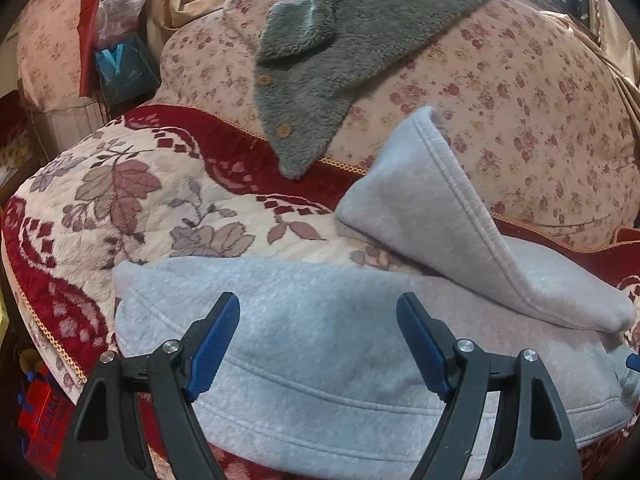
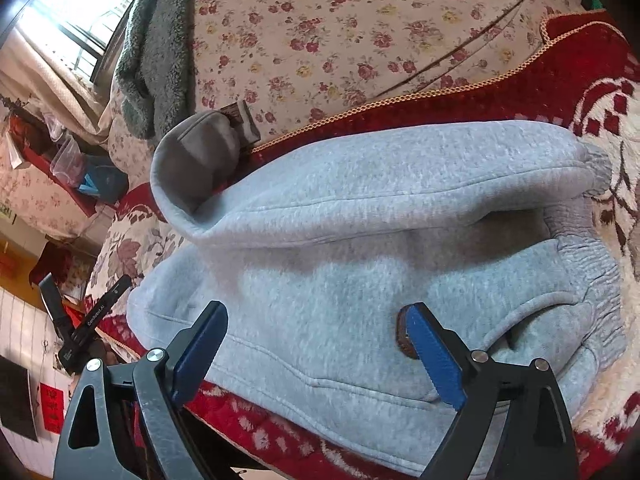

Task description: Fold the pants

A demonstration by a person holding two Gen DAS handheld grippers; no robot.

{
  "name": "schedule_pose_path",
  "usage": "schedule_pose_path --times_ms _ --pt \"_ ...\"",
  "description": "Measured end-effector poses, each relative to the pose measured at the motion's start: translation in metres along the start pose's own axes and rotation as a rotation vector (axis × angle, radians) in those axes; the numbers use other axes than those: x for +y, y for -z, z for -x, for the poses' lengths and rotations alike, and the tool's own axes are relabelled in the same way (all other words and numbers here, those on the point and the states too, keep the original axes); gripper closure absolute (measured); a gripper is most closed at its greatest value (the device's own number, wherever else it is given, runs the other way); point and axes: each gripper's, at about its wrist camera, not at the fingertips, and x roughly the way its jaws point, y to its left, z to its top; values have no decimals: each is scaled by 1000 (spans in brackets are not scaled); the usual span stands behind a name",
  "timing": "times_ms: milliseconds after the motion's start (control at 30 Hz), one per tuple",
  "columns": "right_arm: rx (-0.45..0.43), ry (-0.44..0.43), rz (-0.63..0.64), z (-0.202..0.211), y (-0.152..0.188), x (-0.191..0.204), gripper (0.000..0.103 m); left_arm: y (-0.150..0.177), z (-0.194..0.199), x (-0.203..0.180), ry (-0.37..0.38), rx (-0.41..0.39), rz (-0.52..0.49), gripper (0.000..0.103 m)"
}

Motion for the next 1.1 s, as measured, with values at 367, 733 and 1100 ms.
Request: schedule_pose_path --times_ms 367,733,1100 --pt "-15 3 -63 6 -5 -22 8 -4 -11 -17 7 10 -35 23" --pt "-58 -20 -194 20 -18 -59 6 -42 -29 -19 173 47 64 13" --pt "-84 -5 -298 18 -30 -89 3 -59 -46 -48 169 58 30 13"
